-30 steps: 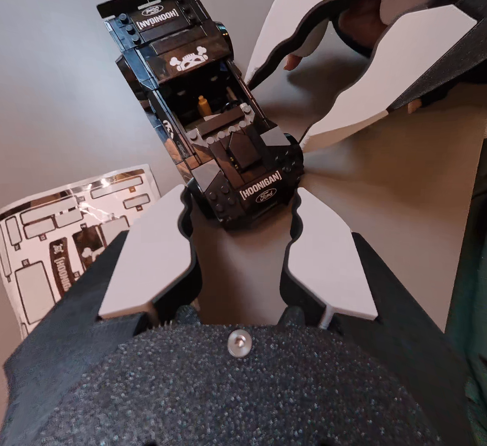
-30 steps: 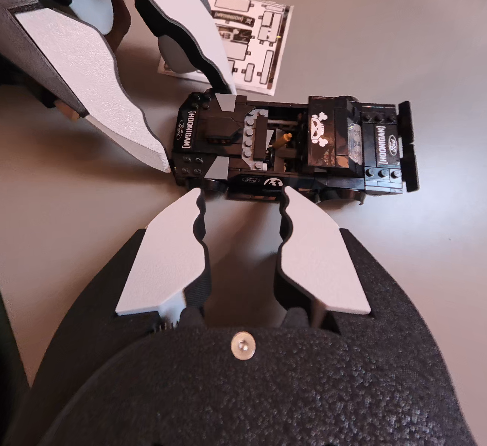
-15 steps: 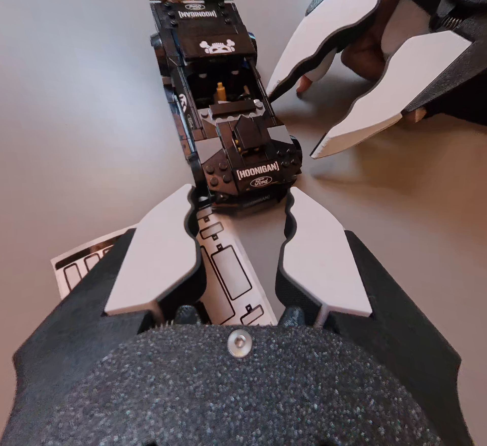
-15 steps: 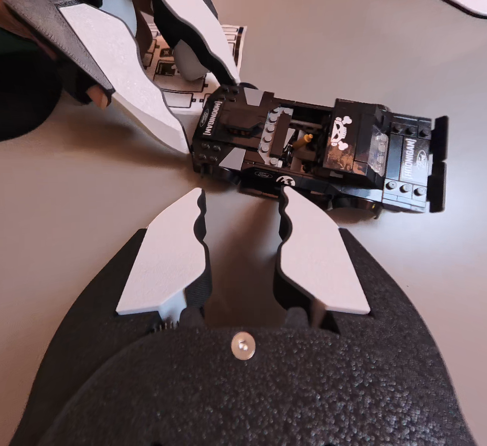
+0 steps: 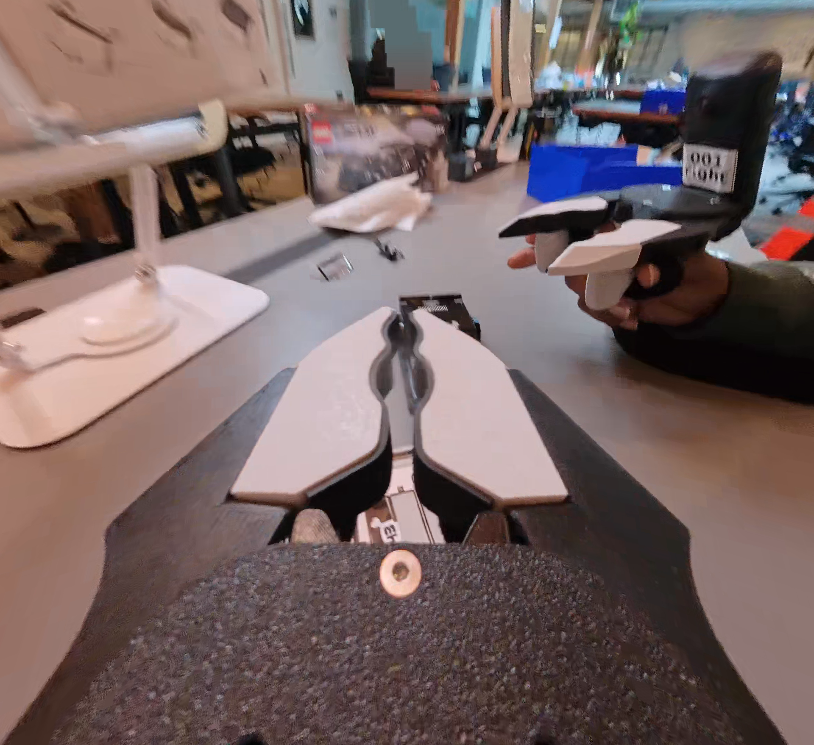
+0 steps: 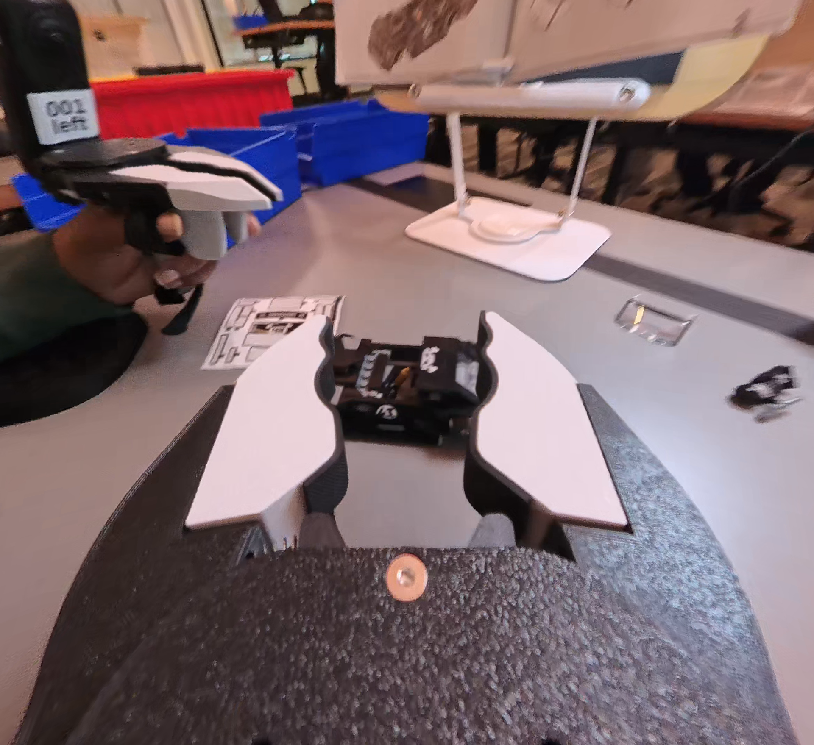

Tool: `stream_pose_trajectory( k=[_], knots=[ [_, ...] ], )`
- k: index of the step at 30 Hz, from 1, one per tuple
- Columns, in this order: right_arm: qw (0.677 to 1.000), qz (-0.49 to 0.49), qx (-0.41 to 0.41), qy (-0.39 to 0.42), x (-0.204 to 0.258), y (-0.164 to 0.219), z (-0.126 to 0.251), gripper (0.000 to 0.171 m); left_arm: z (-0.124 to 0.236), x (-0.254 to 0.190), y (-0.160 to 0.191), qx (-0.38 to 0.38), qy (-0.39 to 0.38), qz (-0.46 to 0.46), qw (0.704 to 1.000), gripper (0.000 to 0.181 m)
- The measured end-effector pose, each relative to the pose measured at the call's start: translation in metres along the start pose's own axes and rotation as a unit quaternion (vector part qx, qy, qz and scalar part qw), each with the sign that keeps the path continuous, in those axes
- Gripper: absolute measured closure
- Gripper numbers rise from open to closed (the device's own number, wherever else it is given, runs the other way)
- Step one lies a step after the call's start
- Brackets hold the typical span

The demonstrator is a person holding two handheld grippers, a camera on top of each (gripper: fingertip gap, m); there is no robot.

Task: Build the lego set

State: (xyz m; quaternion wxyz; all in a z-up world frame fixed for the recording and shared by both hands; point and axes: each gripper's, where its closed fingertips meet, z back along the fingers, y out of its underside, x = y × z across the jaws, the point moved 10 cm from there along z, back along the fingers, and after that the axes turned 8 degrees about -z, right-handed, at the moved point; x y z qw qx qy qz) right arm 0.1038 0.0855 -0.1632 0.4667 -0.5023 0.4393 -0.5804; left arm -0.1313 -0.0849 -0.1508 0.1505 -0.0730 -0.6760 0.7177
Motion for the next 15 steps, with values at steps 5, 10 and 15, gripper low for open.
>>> stream_pose_trajectory(
  k=[5,10,15],
  knots=[
    [0.998,0.042,-0.049,0.025,0.0,-0.007,0.012,0.168,0.014,0.005,-0.008,-0.043,-0.058,-0.014,0.997,0.181],
    [0.994,0.07,-0.068,0.055,0.0,-0.009,0.015,0.171,0.015,0.007,-0.008,-0.03,-0.095,-0.022,0.995,0.181],
    [0.997,0.048,-0.046,0.05,-0.004,-0.005,0.012,0.171,0.015,0.012,-0.005,-0.022,-0.105,-0.022,0.994,0.181]
  ],
)
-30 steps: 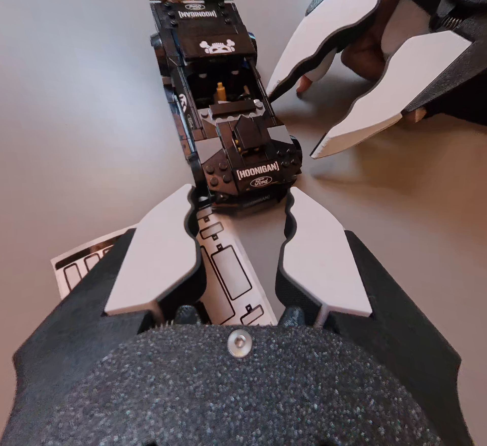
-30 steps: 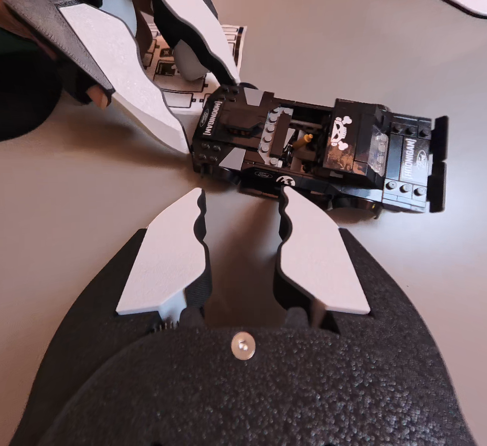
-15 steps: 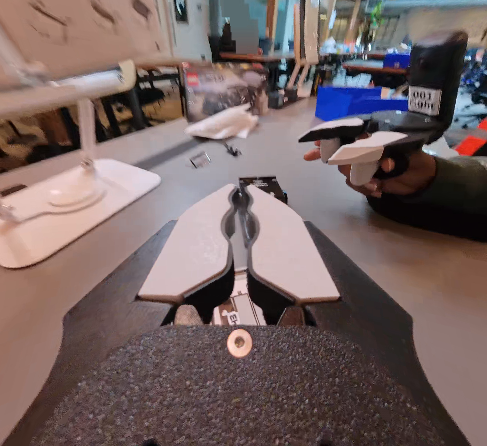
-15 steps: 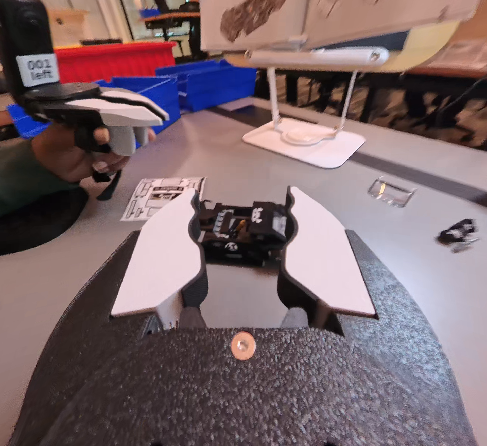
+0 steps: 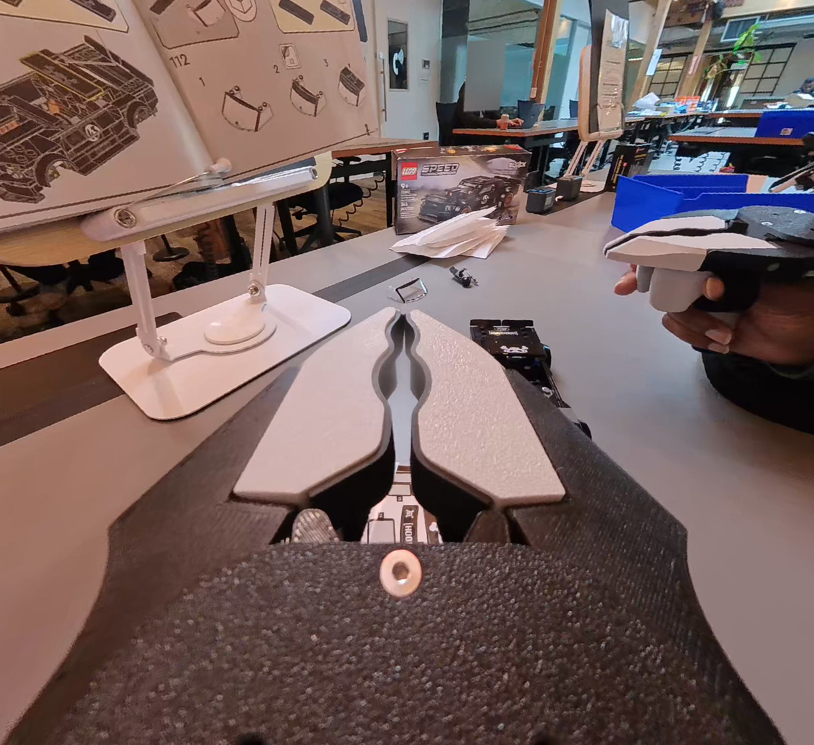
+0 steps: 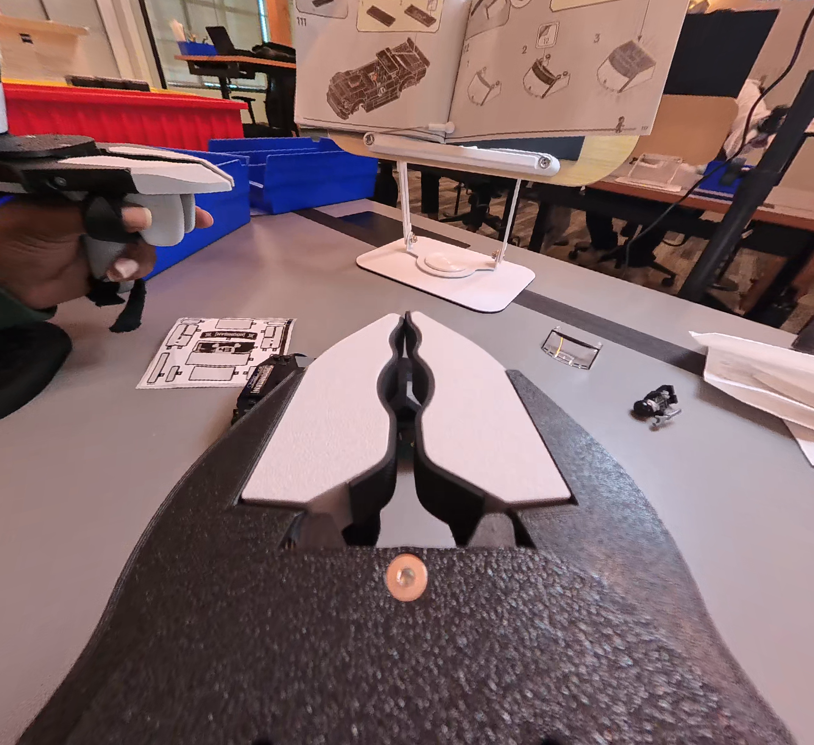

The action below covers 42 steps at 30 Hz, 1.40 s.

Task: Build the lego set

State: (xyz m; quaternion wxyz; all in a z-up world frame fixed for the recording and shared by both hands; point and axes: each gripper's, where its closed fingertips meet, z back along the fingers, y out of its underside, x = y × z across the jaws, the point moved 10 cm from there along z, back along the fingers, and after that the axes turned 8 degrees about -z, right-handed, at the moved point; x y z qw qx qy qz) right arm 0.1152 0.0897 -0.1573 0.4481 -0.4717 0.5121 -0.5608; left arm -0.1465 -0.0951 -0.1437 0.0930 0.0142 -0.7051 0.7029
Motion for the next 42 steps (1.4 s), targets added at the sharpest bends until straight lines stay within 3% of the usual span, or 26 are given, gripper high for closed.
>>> stream_pose_trajectory(
  k=[16,18,21,29,35,42],
  knots=[
    [1.0,-0.023,0.011,-0.002,-0.004,0.002,0.0,0.171,-0.002,-0.001,0.008,0.014,0.024,0.012,1.0,0.181],
    [1.0,-0.023,0.008,0.004,-0.005,0.002,0.001,0.171,-0.001,0.001,0.007,0.012,0.013,0.014,1.0,0.172],
    [1.0,-0.022,0.002,0.015,-0.007,0.001,0.002,0.171,0.001,0.004,0.005,0.003,-0.002,0.02,1.0,0.181],
    [0.999,-0.015,-0.001,0.034,-0.008,0.002,-0.003,0.171,-0.001,0.006,0.008,0.017,-0.044,0.018,0.999,0.181],
    [0.992,0.116,-0.034,0.03,-0.004,-0.038,-0.056,0.171,-0.003,0.005,0.009,0.019,-0.048,0.014,0.999,0.181],
    [0.982,0.155,-0.106,0.034,0.0,-0.11,-0.176,0.171,-0.002,0.004,0.01,0.022,-0.053,-0.014,0.998,0.181]
  ],
)
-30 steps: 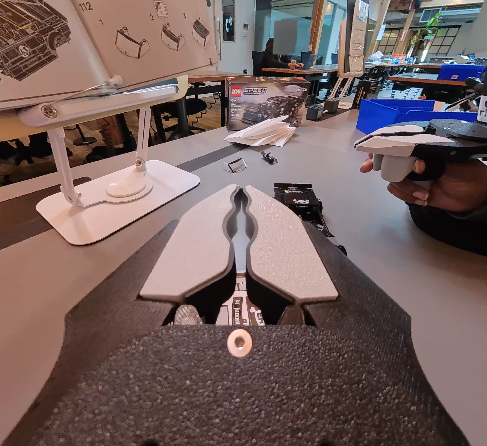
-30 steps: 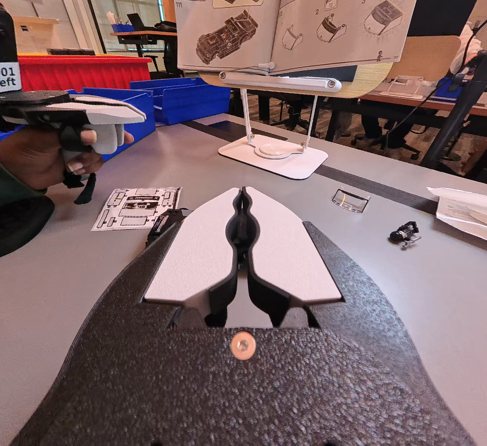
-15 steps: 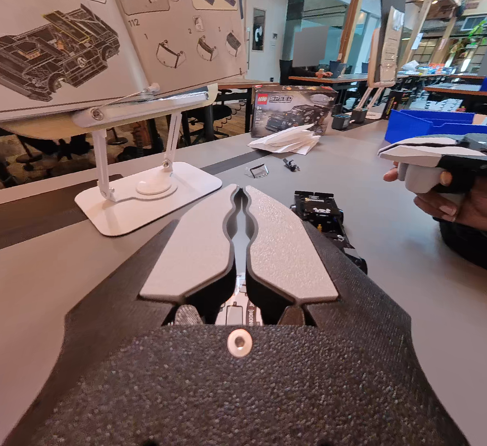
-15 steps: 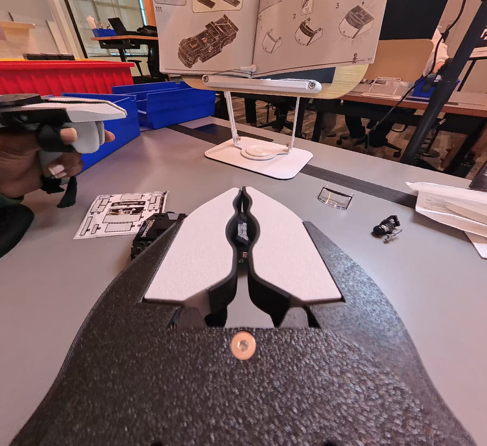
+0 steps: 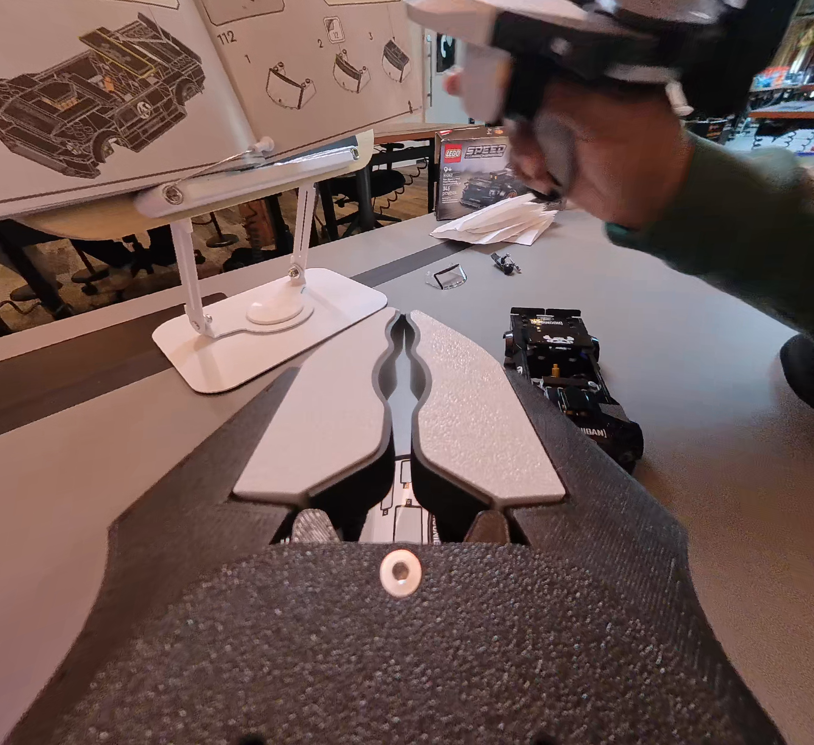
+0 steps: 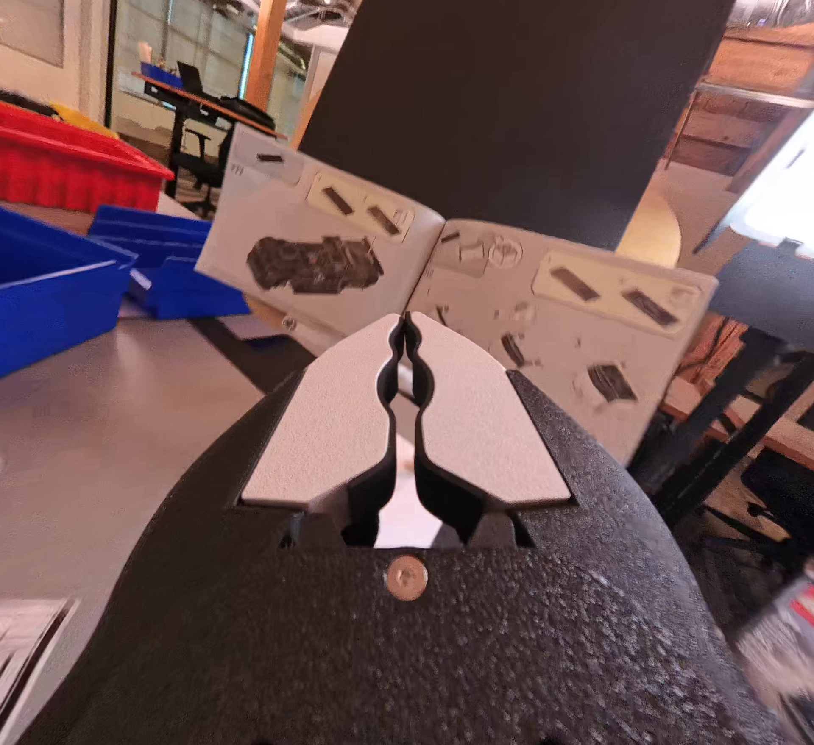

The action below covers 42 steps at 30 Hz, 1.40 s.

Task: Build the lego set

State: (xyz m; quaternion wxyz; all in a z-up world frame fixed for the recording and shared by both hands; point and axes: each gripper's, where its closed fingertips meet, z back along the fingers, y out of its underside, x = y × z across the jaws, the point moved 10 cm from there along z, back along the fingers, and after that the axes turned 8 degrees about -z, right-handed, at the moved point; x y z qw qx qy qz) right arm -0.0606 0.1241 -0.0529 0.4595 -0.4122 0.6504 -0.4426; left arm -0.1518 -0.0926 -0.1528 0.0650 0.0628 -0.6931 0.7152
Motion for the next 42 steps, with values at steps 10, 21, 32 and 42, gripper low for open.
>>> stream_pose_trajectory(
  k=[10,21,32,42],
  knots=[
    [0.999,-0.016,0.001,0.029,-0.014,0.005,-0.111,0.17,-0.002,-0.004,0.0,0.003,0.031,-0.008,0.999,0.181],
    [0.999,-0.038,-0.007,0.032,-0.023,0.007,-0.112,0.169,-0.003,-0.007,-0.001,0.006,0.045,-0.014,0.999,0.181],
    [0.999,-0.022,0.002,0.039,-0.027,0.021,-0.081,0.168,-0.002,-0.008,-0.003,0.003,0.055,-0.011,0.998,0.181],
    [0.999,0.008,0.027,0.04,-0.028,0.037,-0.058,0.169,-0.004,-0.011,-0.002,0.007,0.064,-0.012,0.998,0.181]
  ],
)
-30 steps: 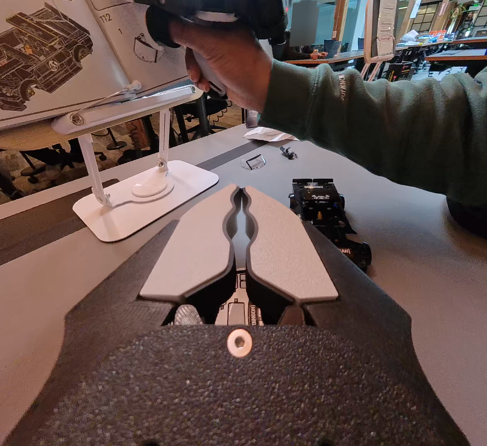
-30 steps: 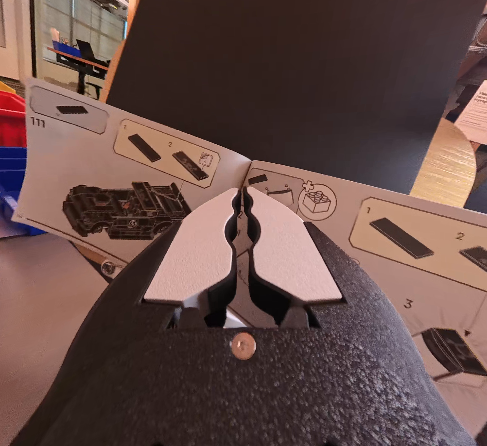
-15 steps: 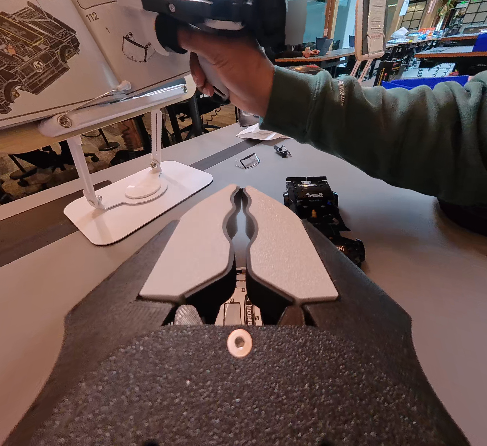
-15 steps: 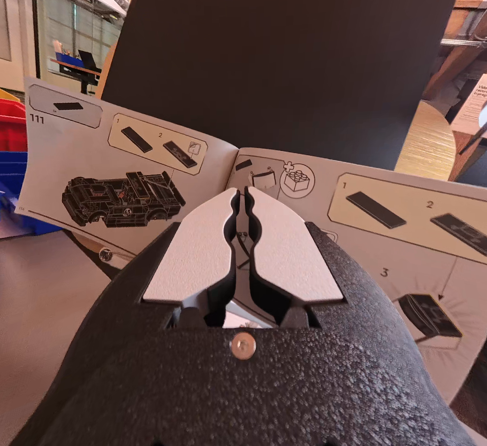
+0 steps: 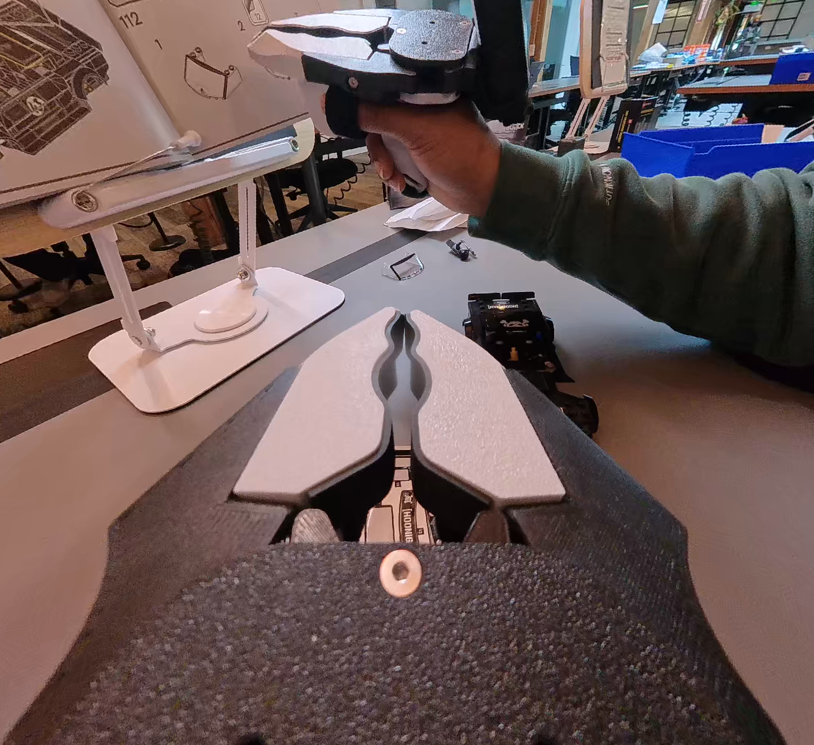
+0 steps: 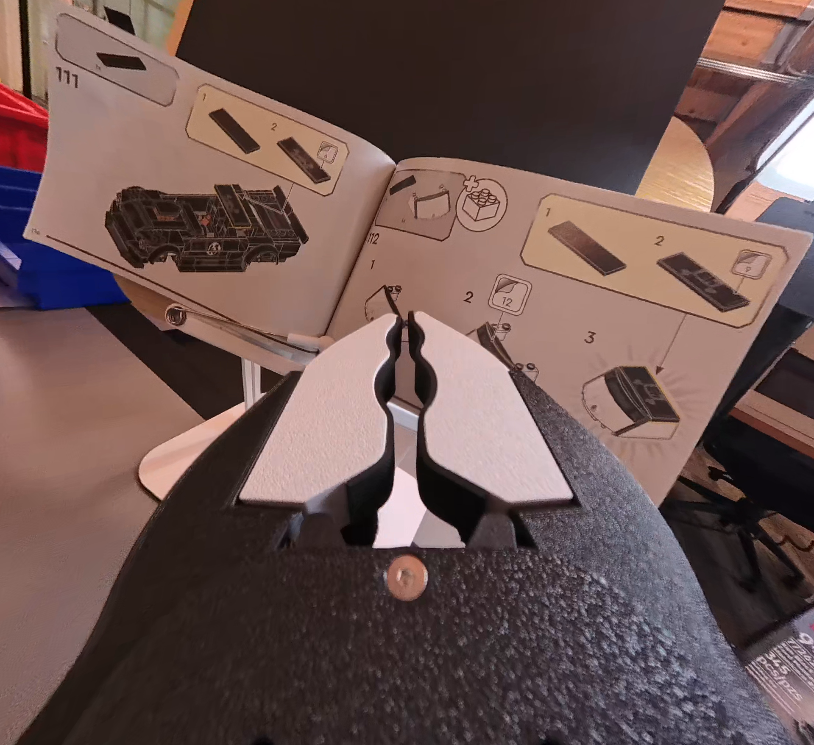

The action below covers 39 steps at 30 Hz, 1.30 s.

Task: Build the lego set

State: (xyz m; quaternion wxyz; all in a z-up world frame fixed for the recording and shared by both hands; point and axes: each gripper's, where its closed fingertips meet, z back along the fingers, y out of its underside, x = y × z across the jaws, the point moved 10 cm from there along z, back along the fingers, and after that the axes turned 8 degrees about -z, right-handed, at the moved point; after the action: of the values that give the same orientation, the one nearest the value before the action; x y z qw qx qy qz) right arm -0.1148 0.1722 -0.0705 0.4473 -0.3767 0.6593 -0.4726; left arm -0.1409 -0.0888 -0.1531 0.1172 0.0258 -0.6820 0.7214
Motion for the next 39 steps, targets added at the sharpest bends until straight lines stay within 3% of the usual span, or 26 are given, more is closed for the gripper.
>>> stream_pose_trajectory(
  k=[39],
  knots=[
    [1.0,-0.017,0.003,-0.023,-0.003,0.018,-0.002,0.167,0.001,0.011,0.008,0.006,-0.002,0.032,0.999,0.181]
  ],
)
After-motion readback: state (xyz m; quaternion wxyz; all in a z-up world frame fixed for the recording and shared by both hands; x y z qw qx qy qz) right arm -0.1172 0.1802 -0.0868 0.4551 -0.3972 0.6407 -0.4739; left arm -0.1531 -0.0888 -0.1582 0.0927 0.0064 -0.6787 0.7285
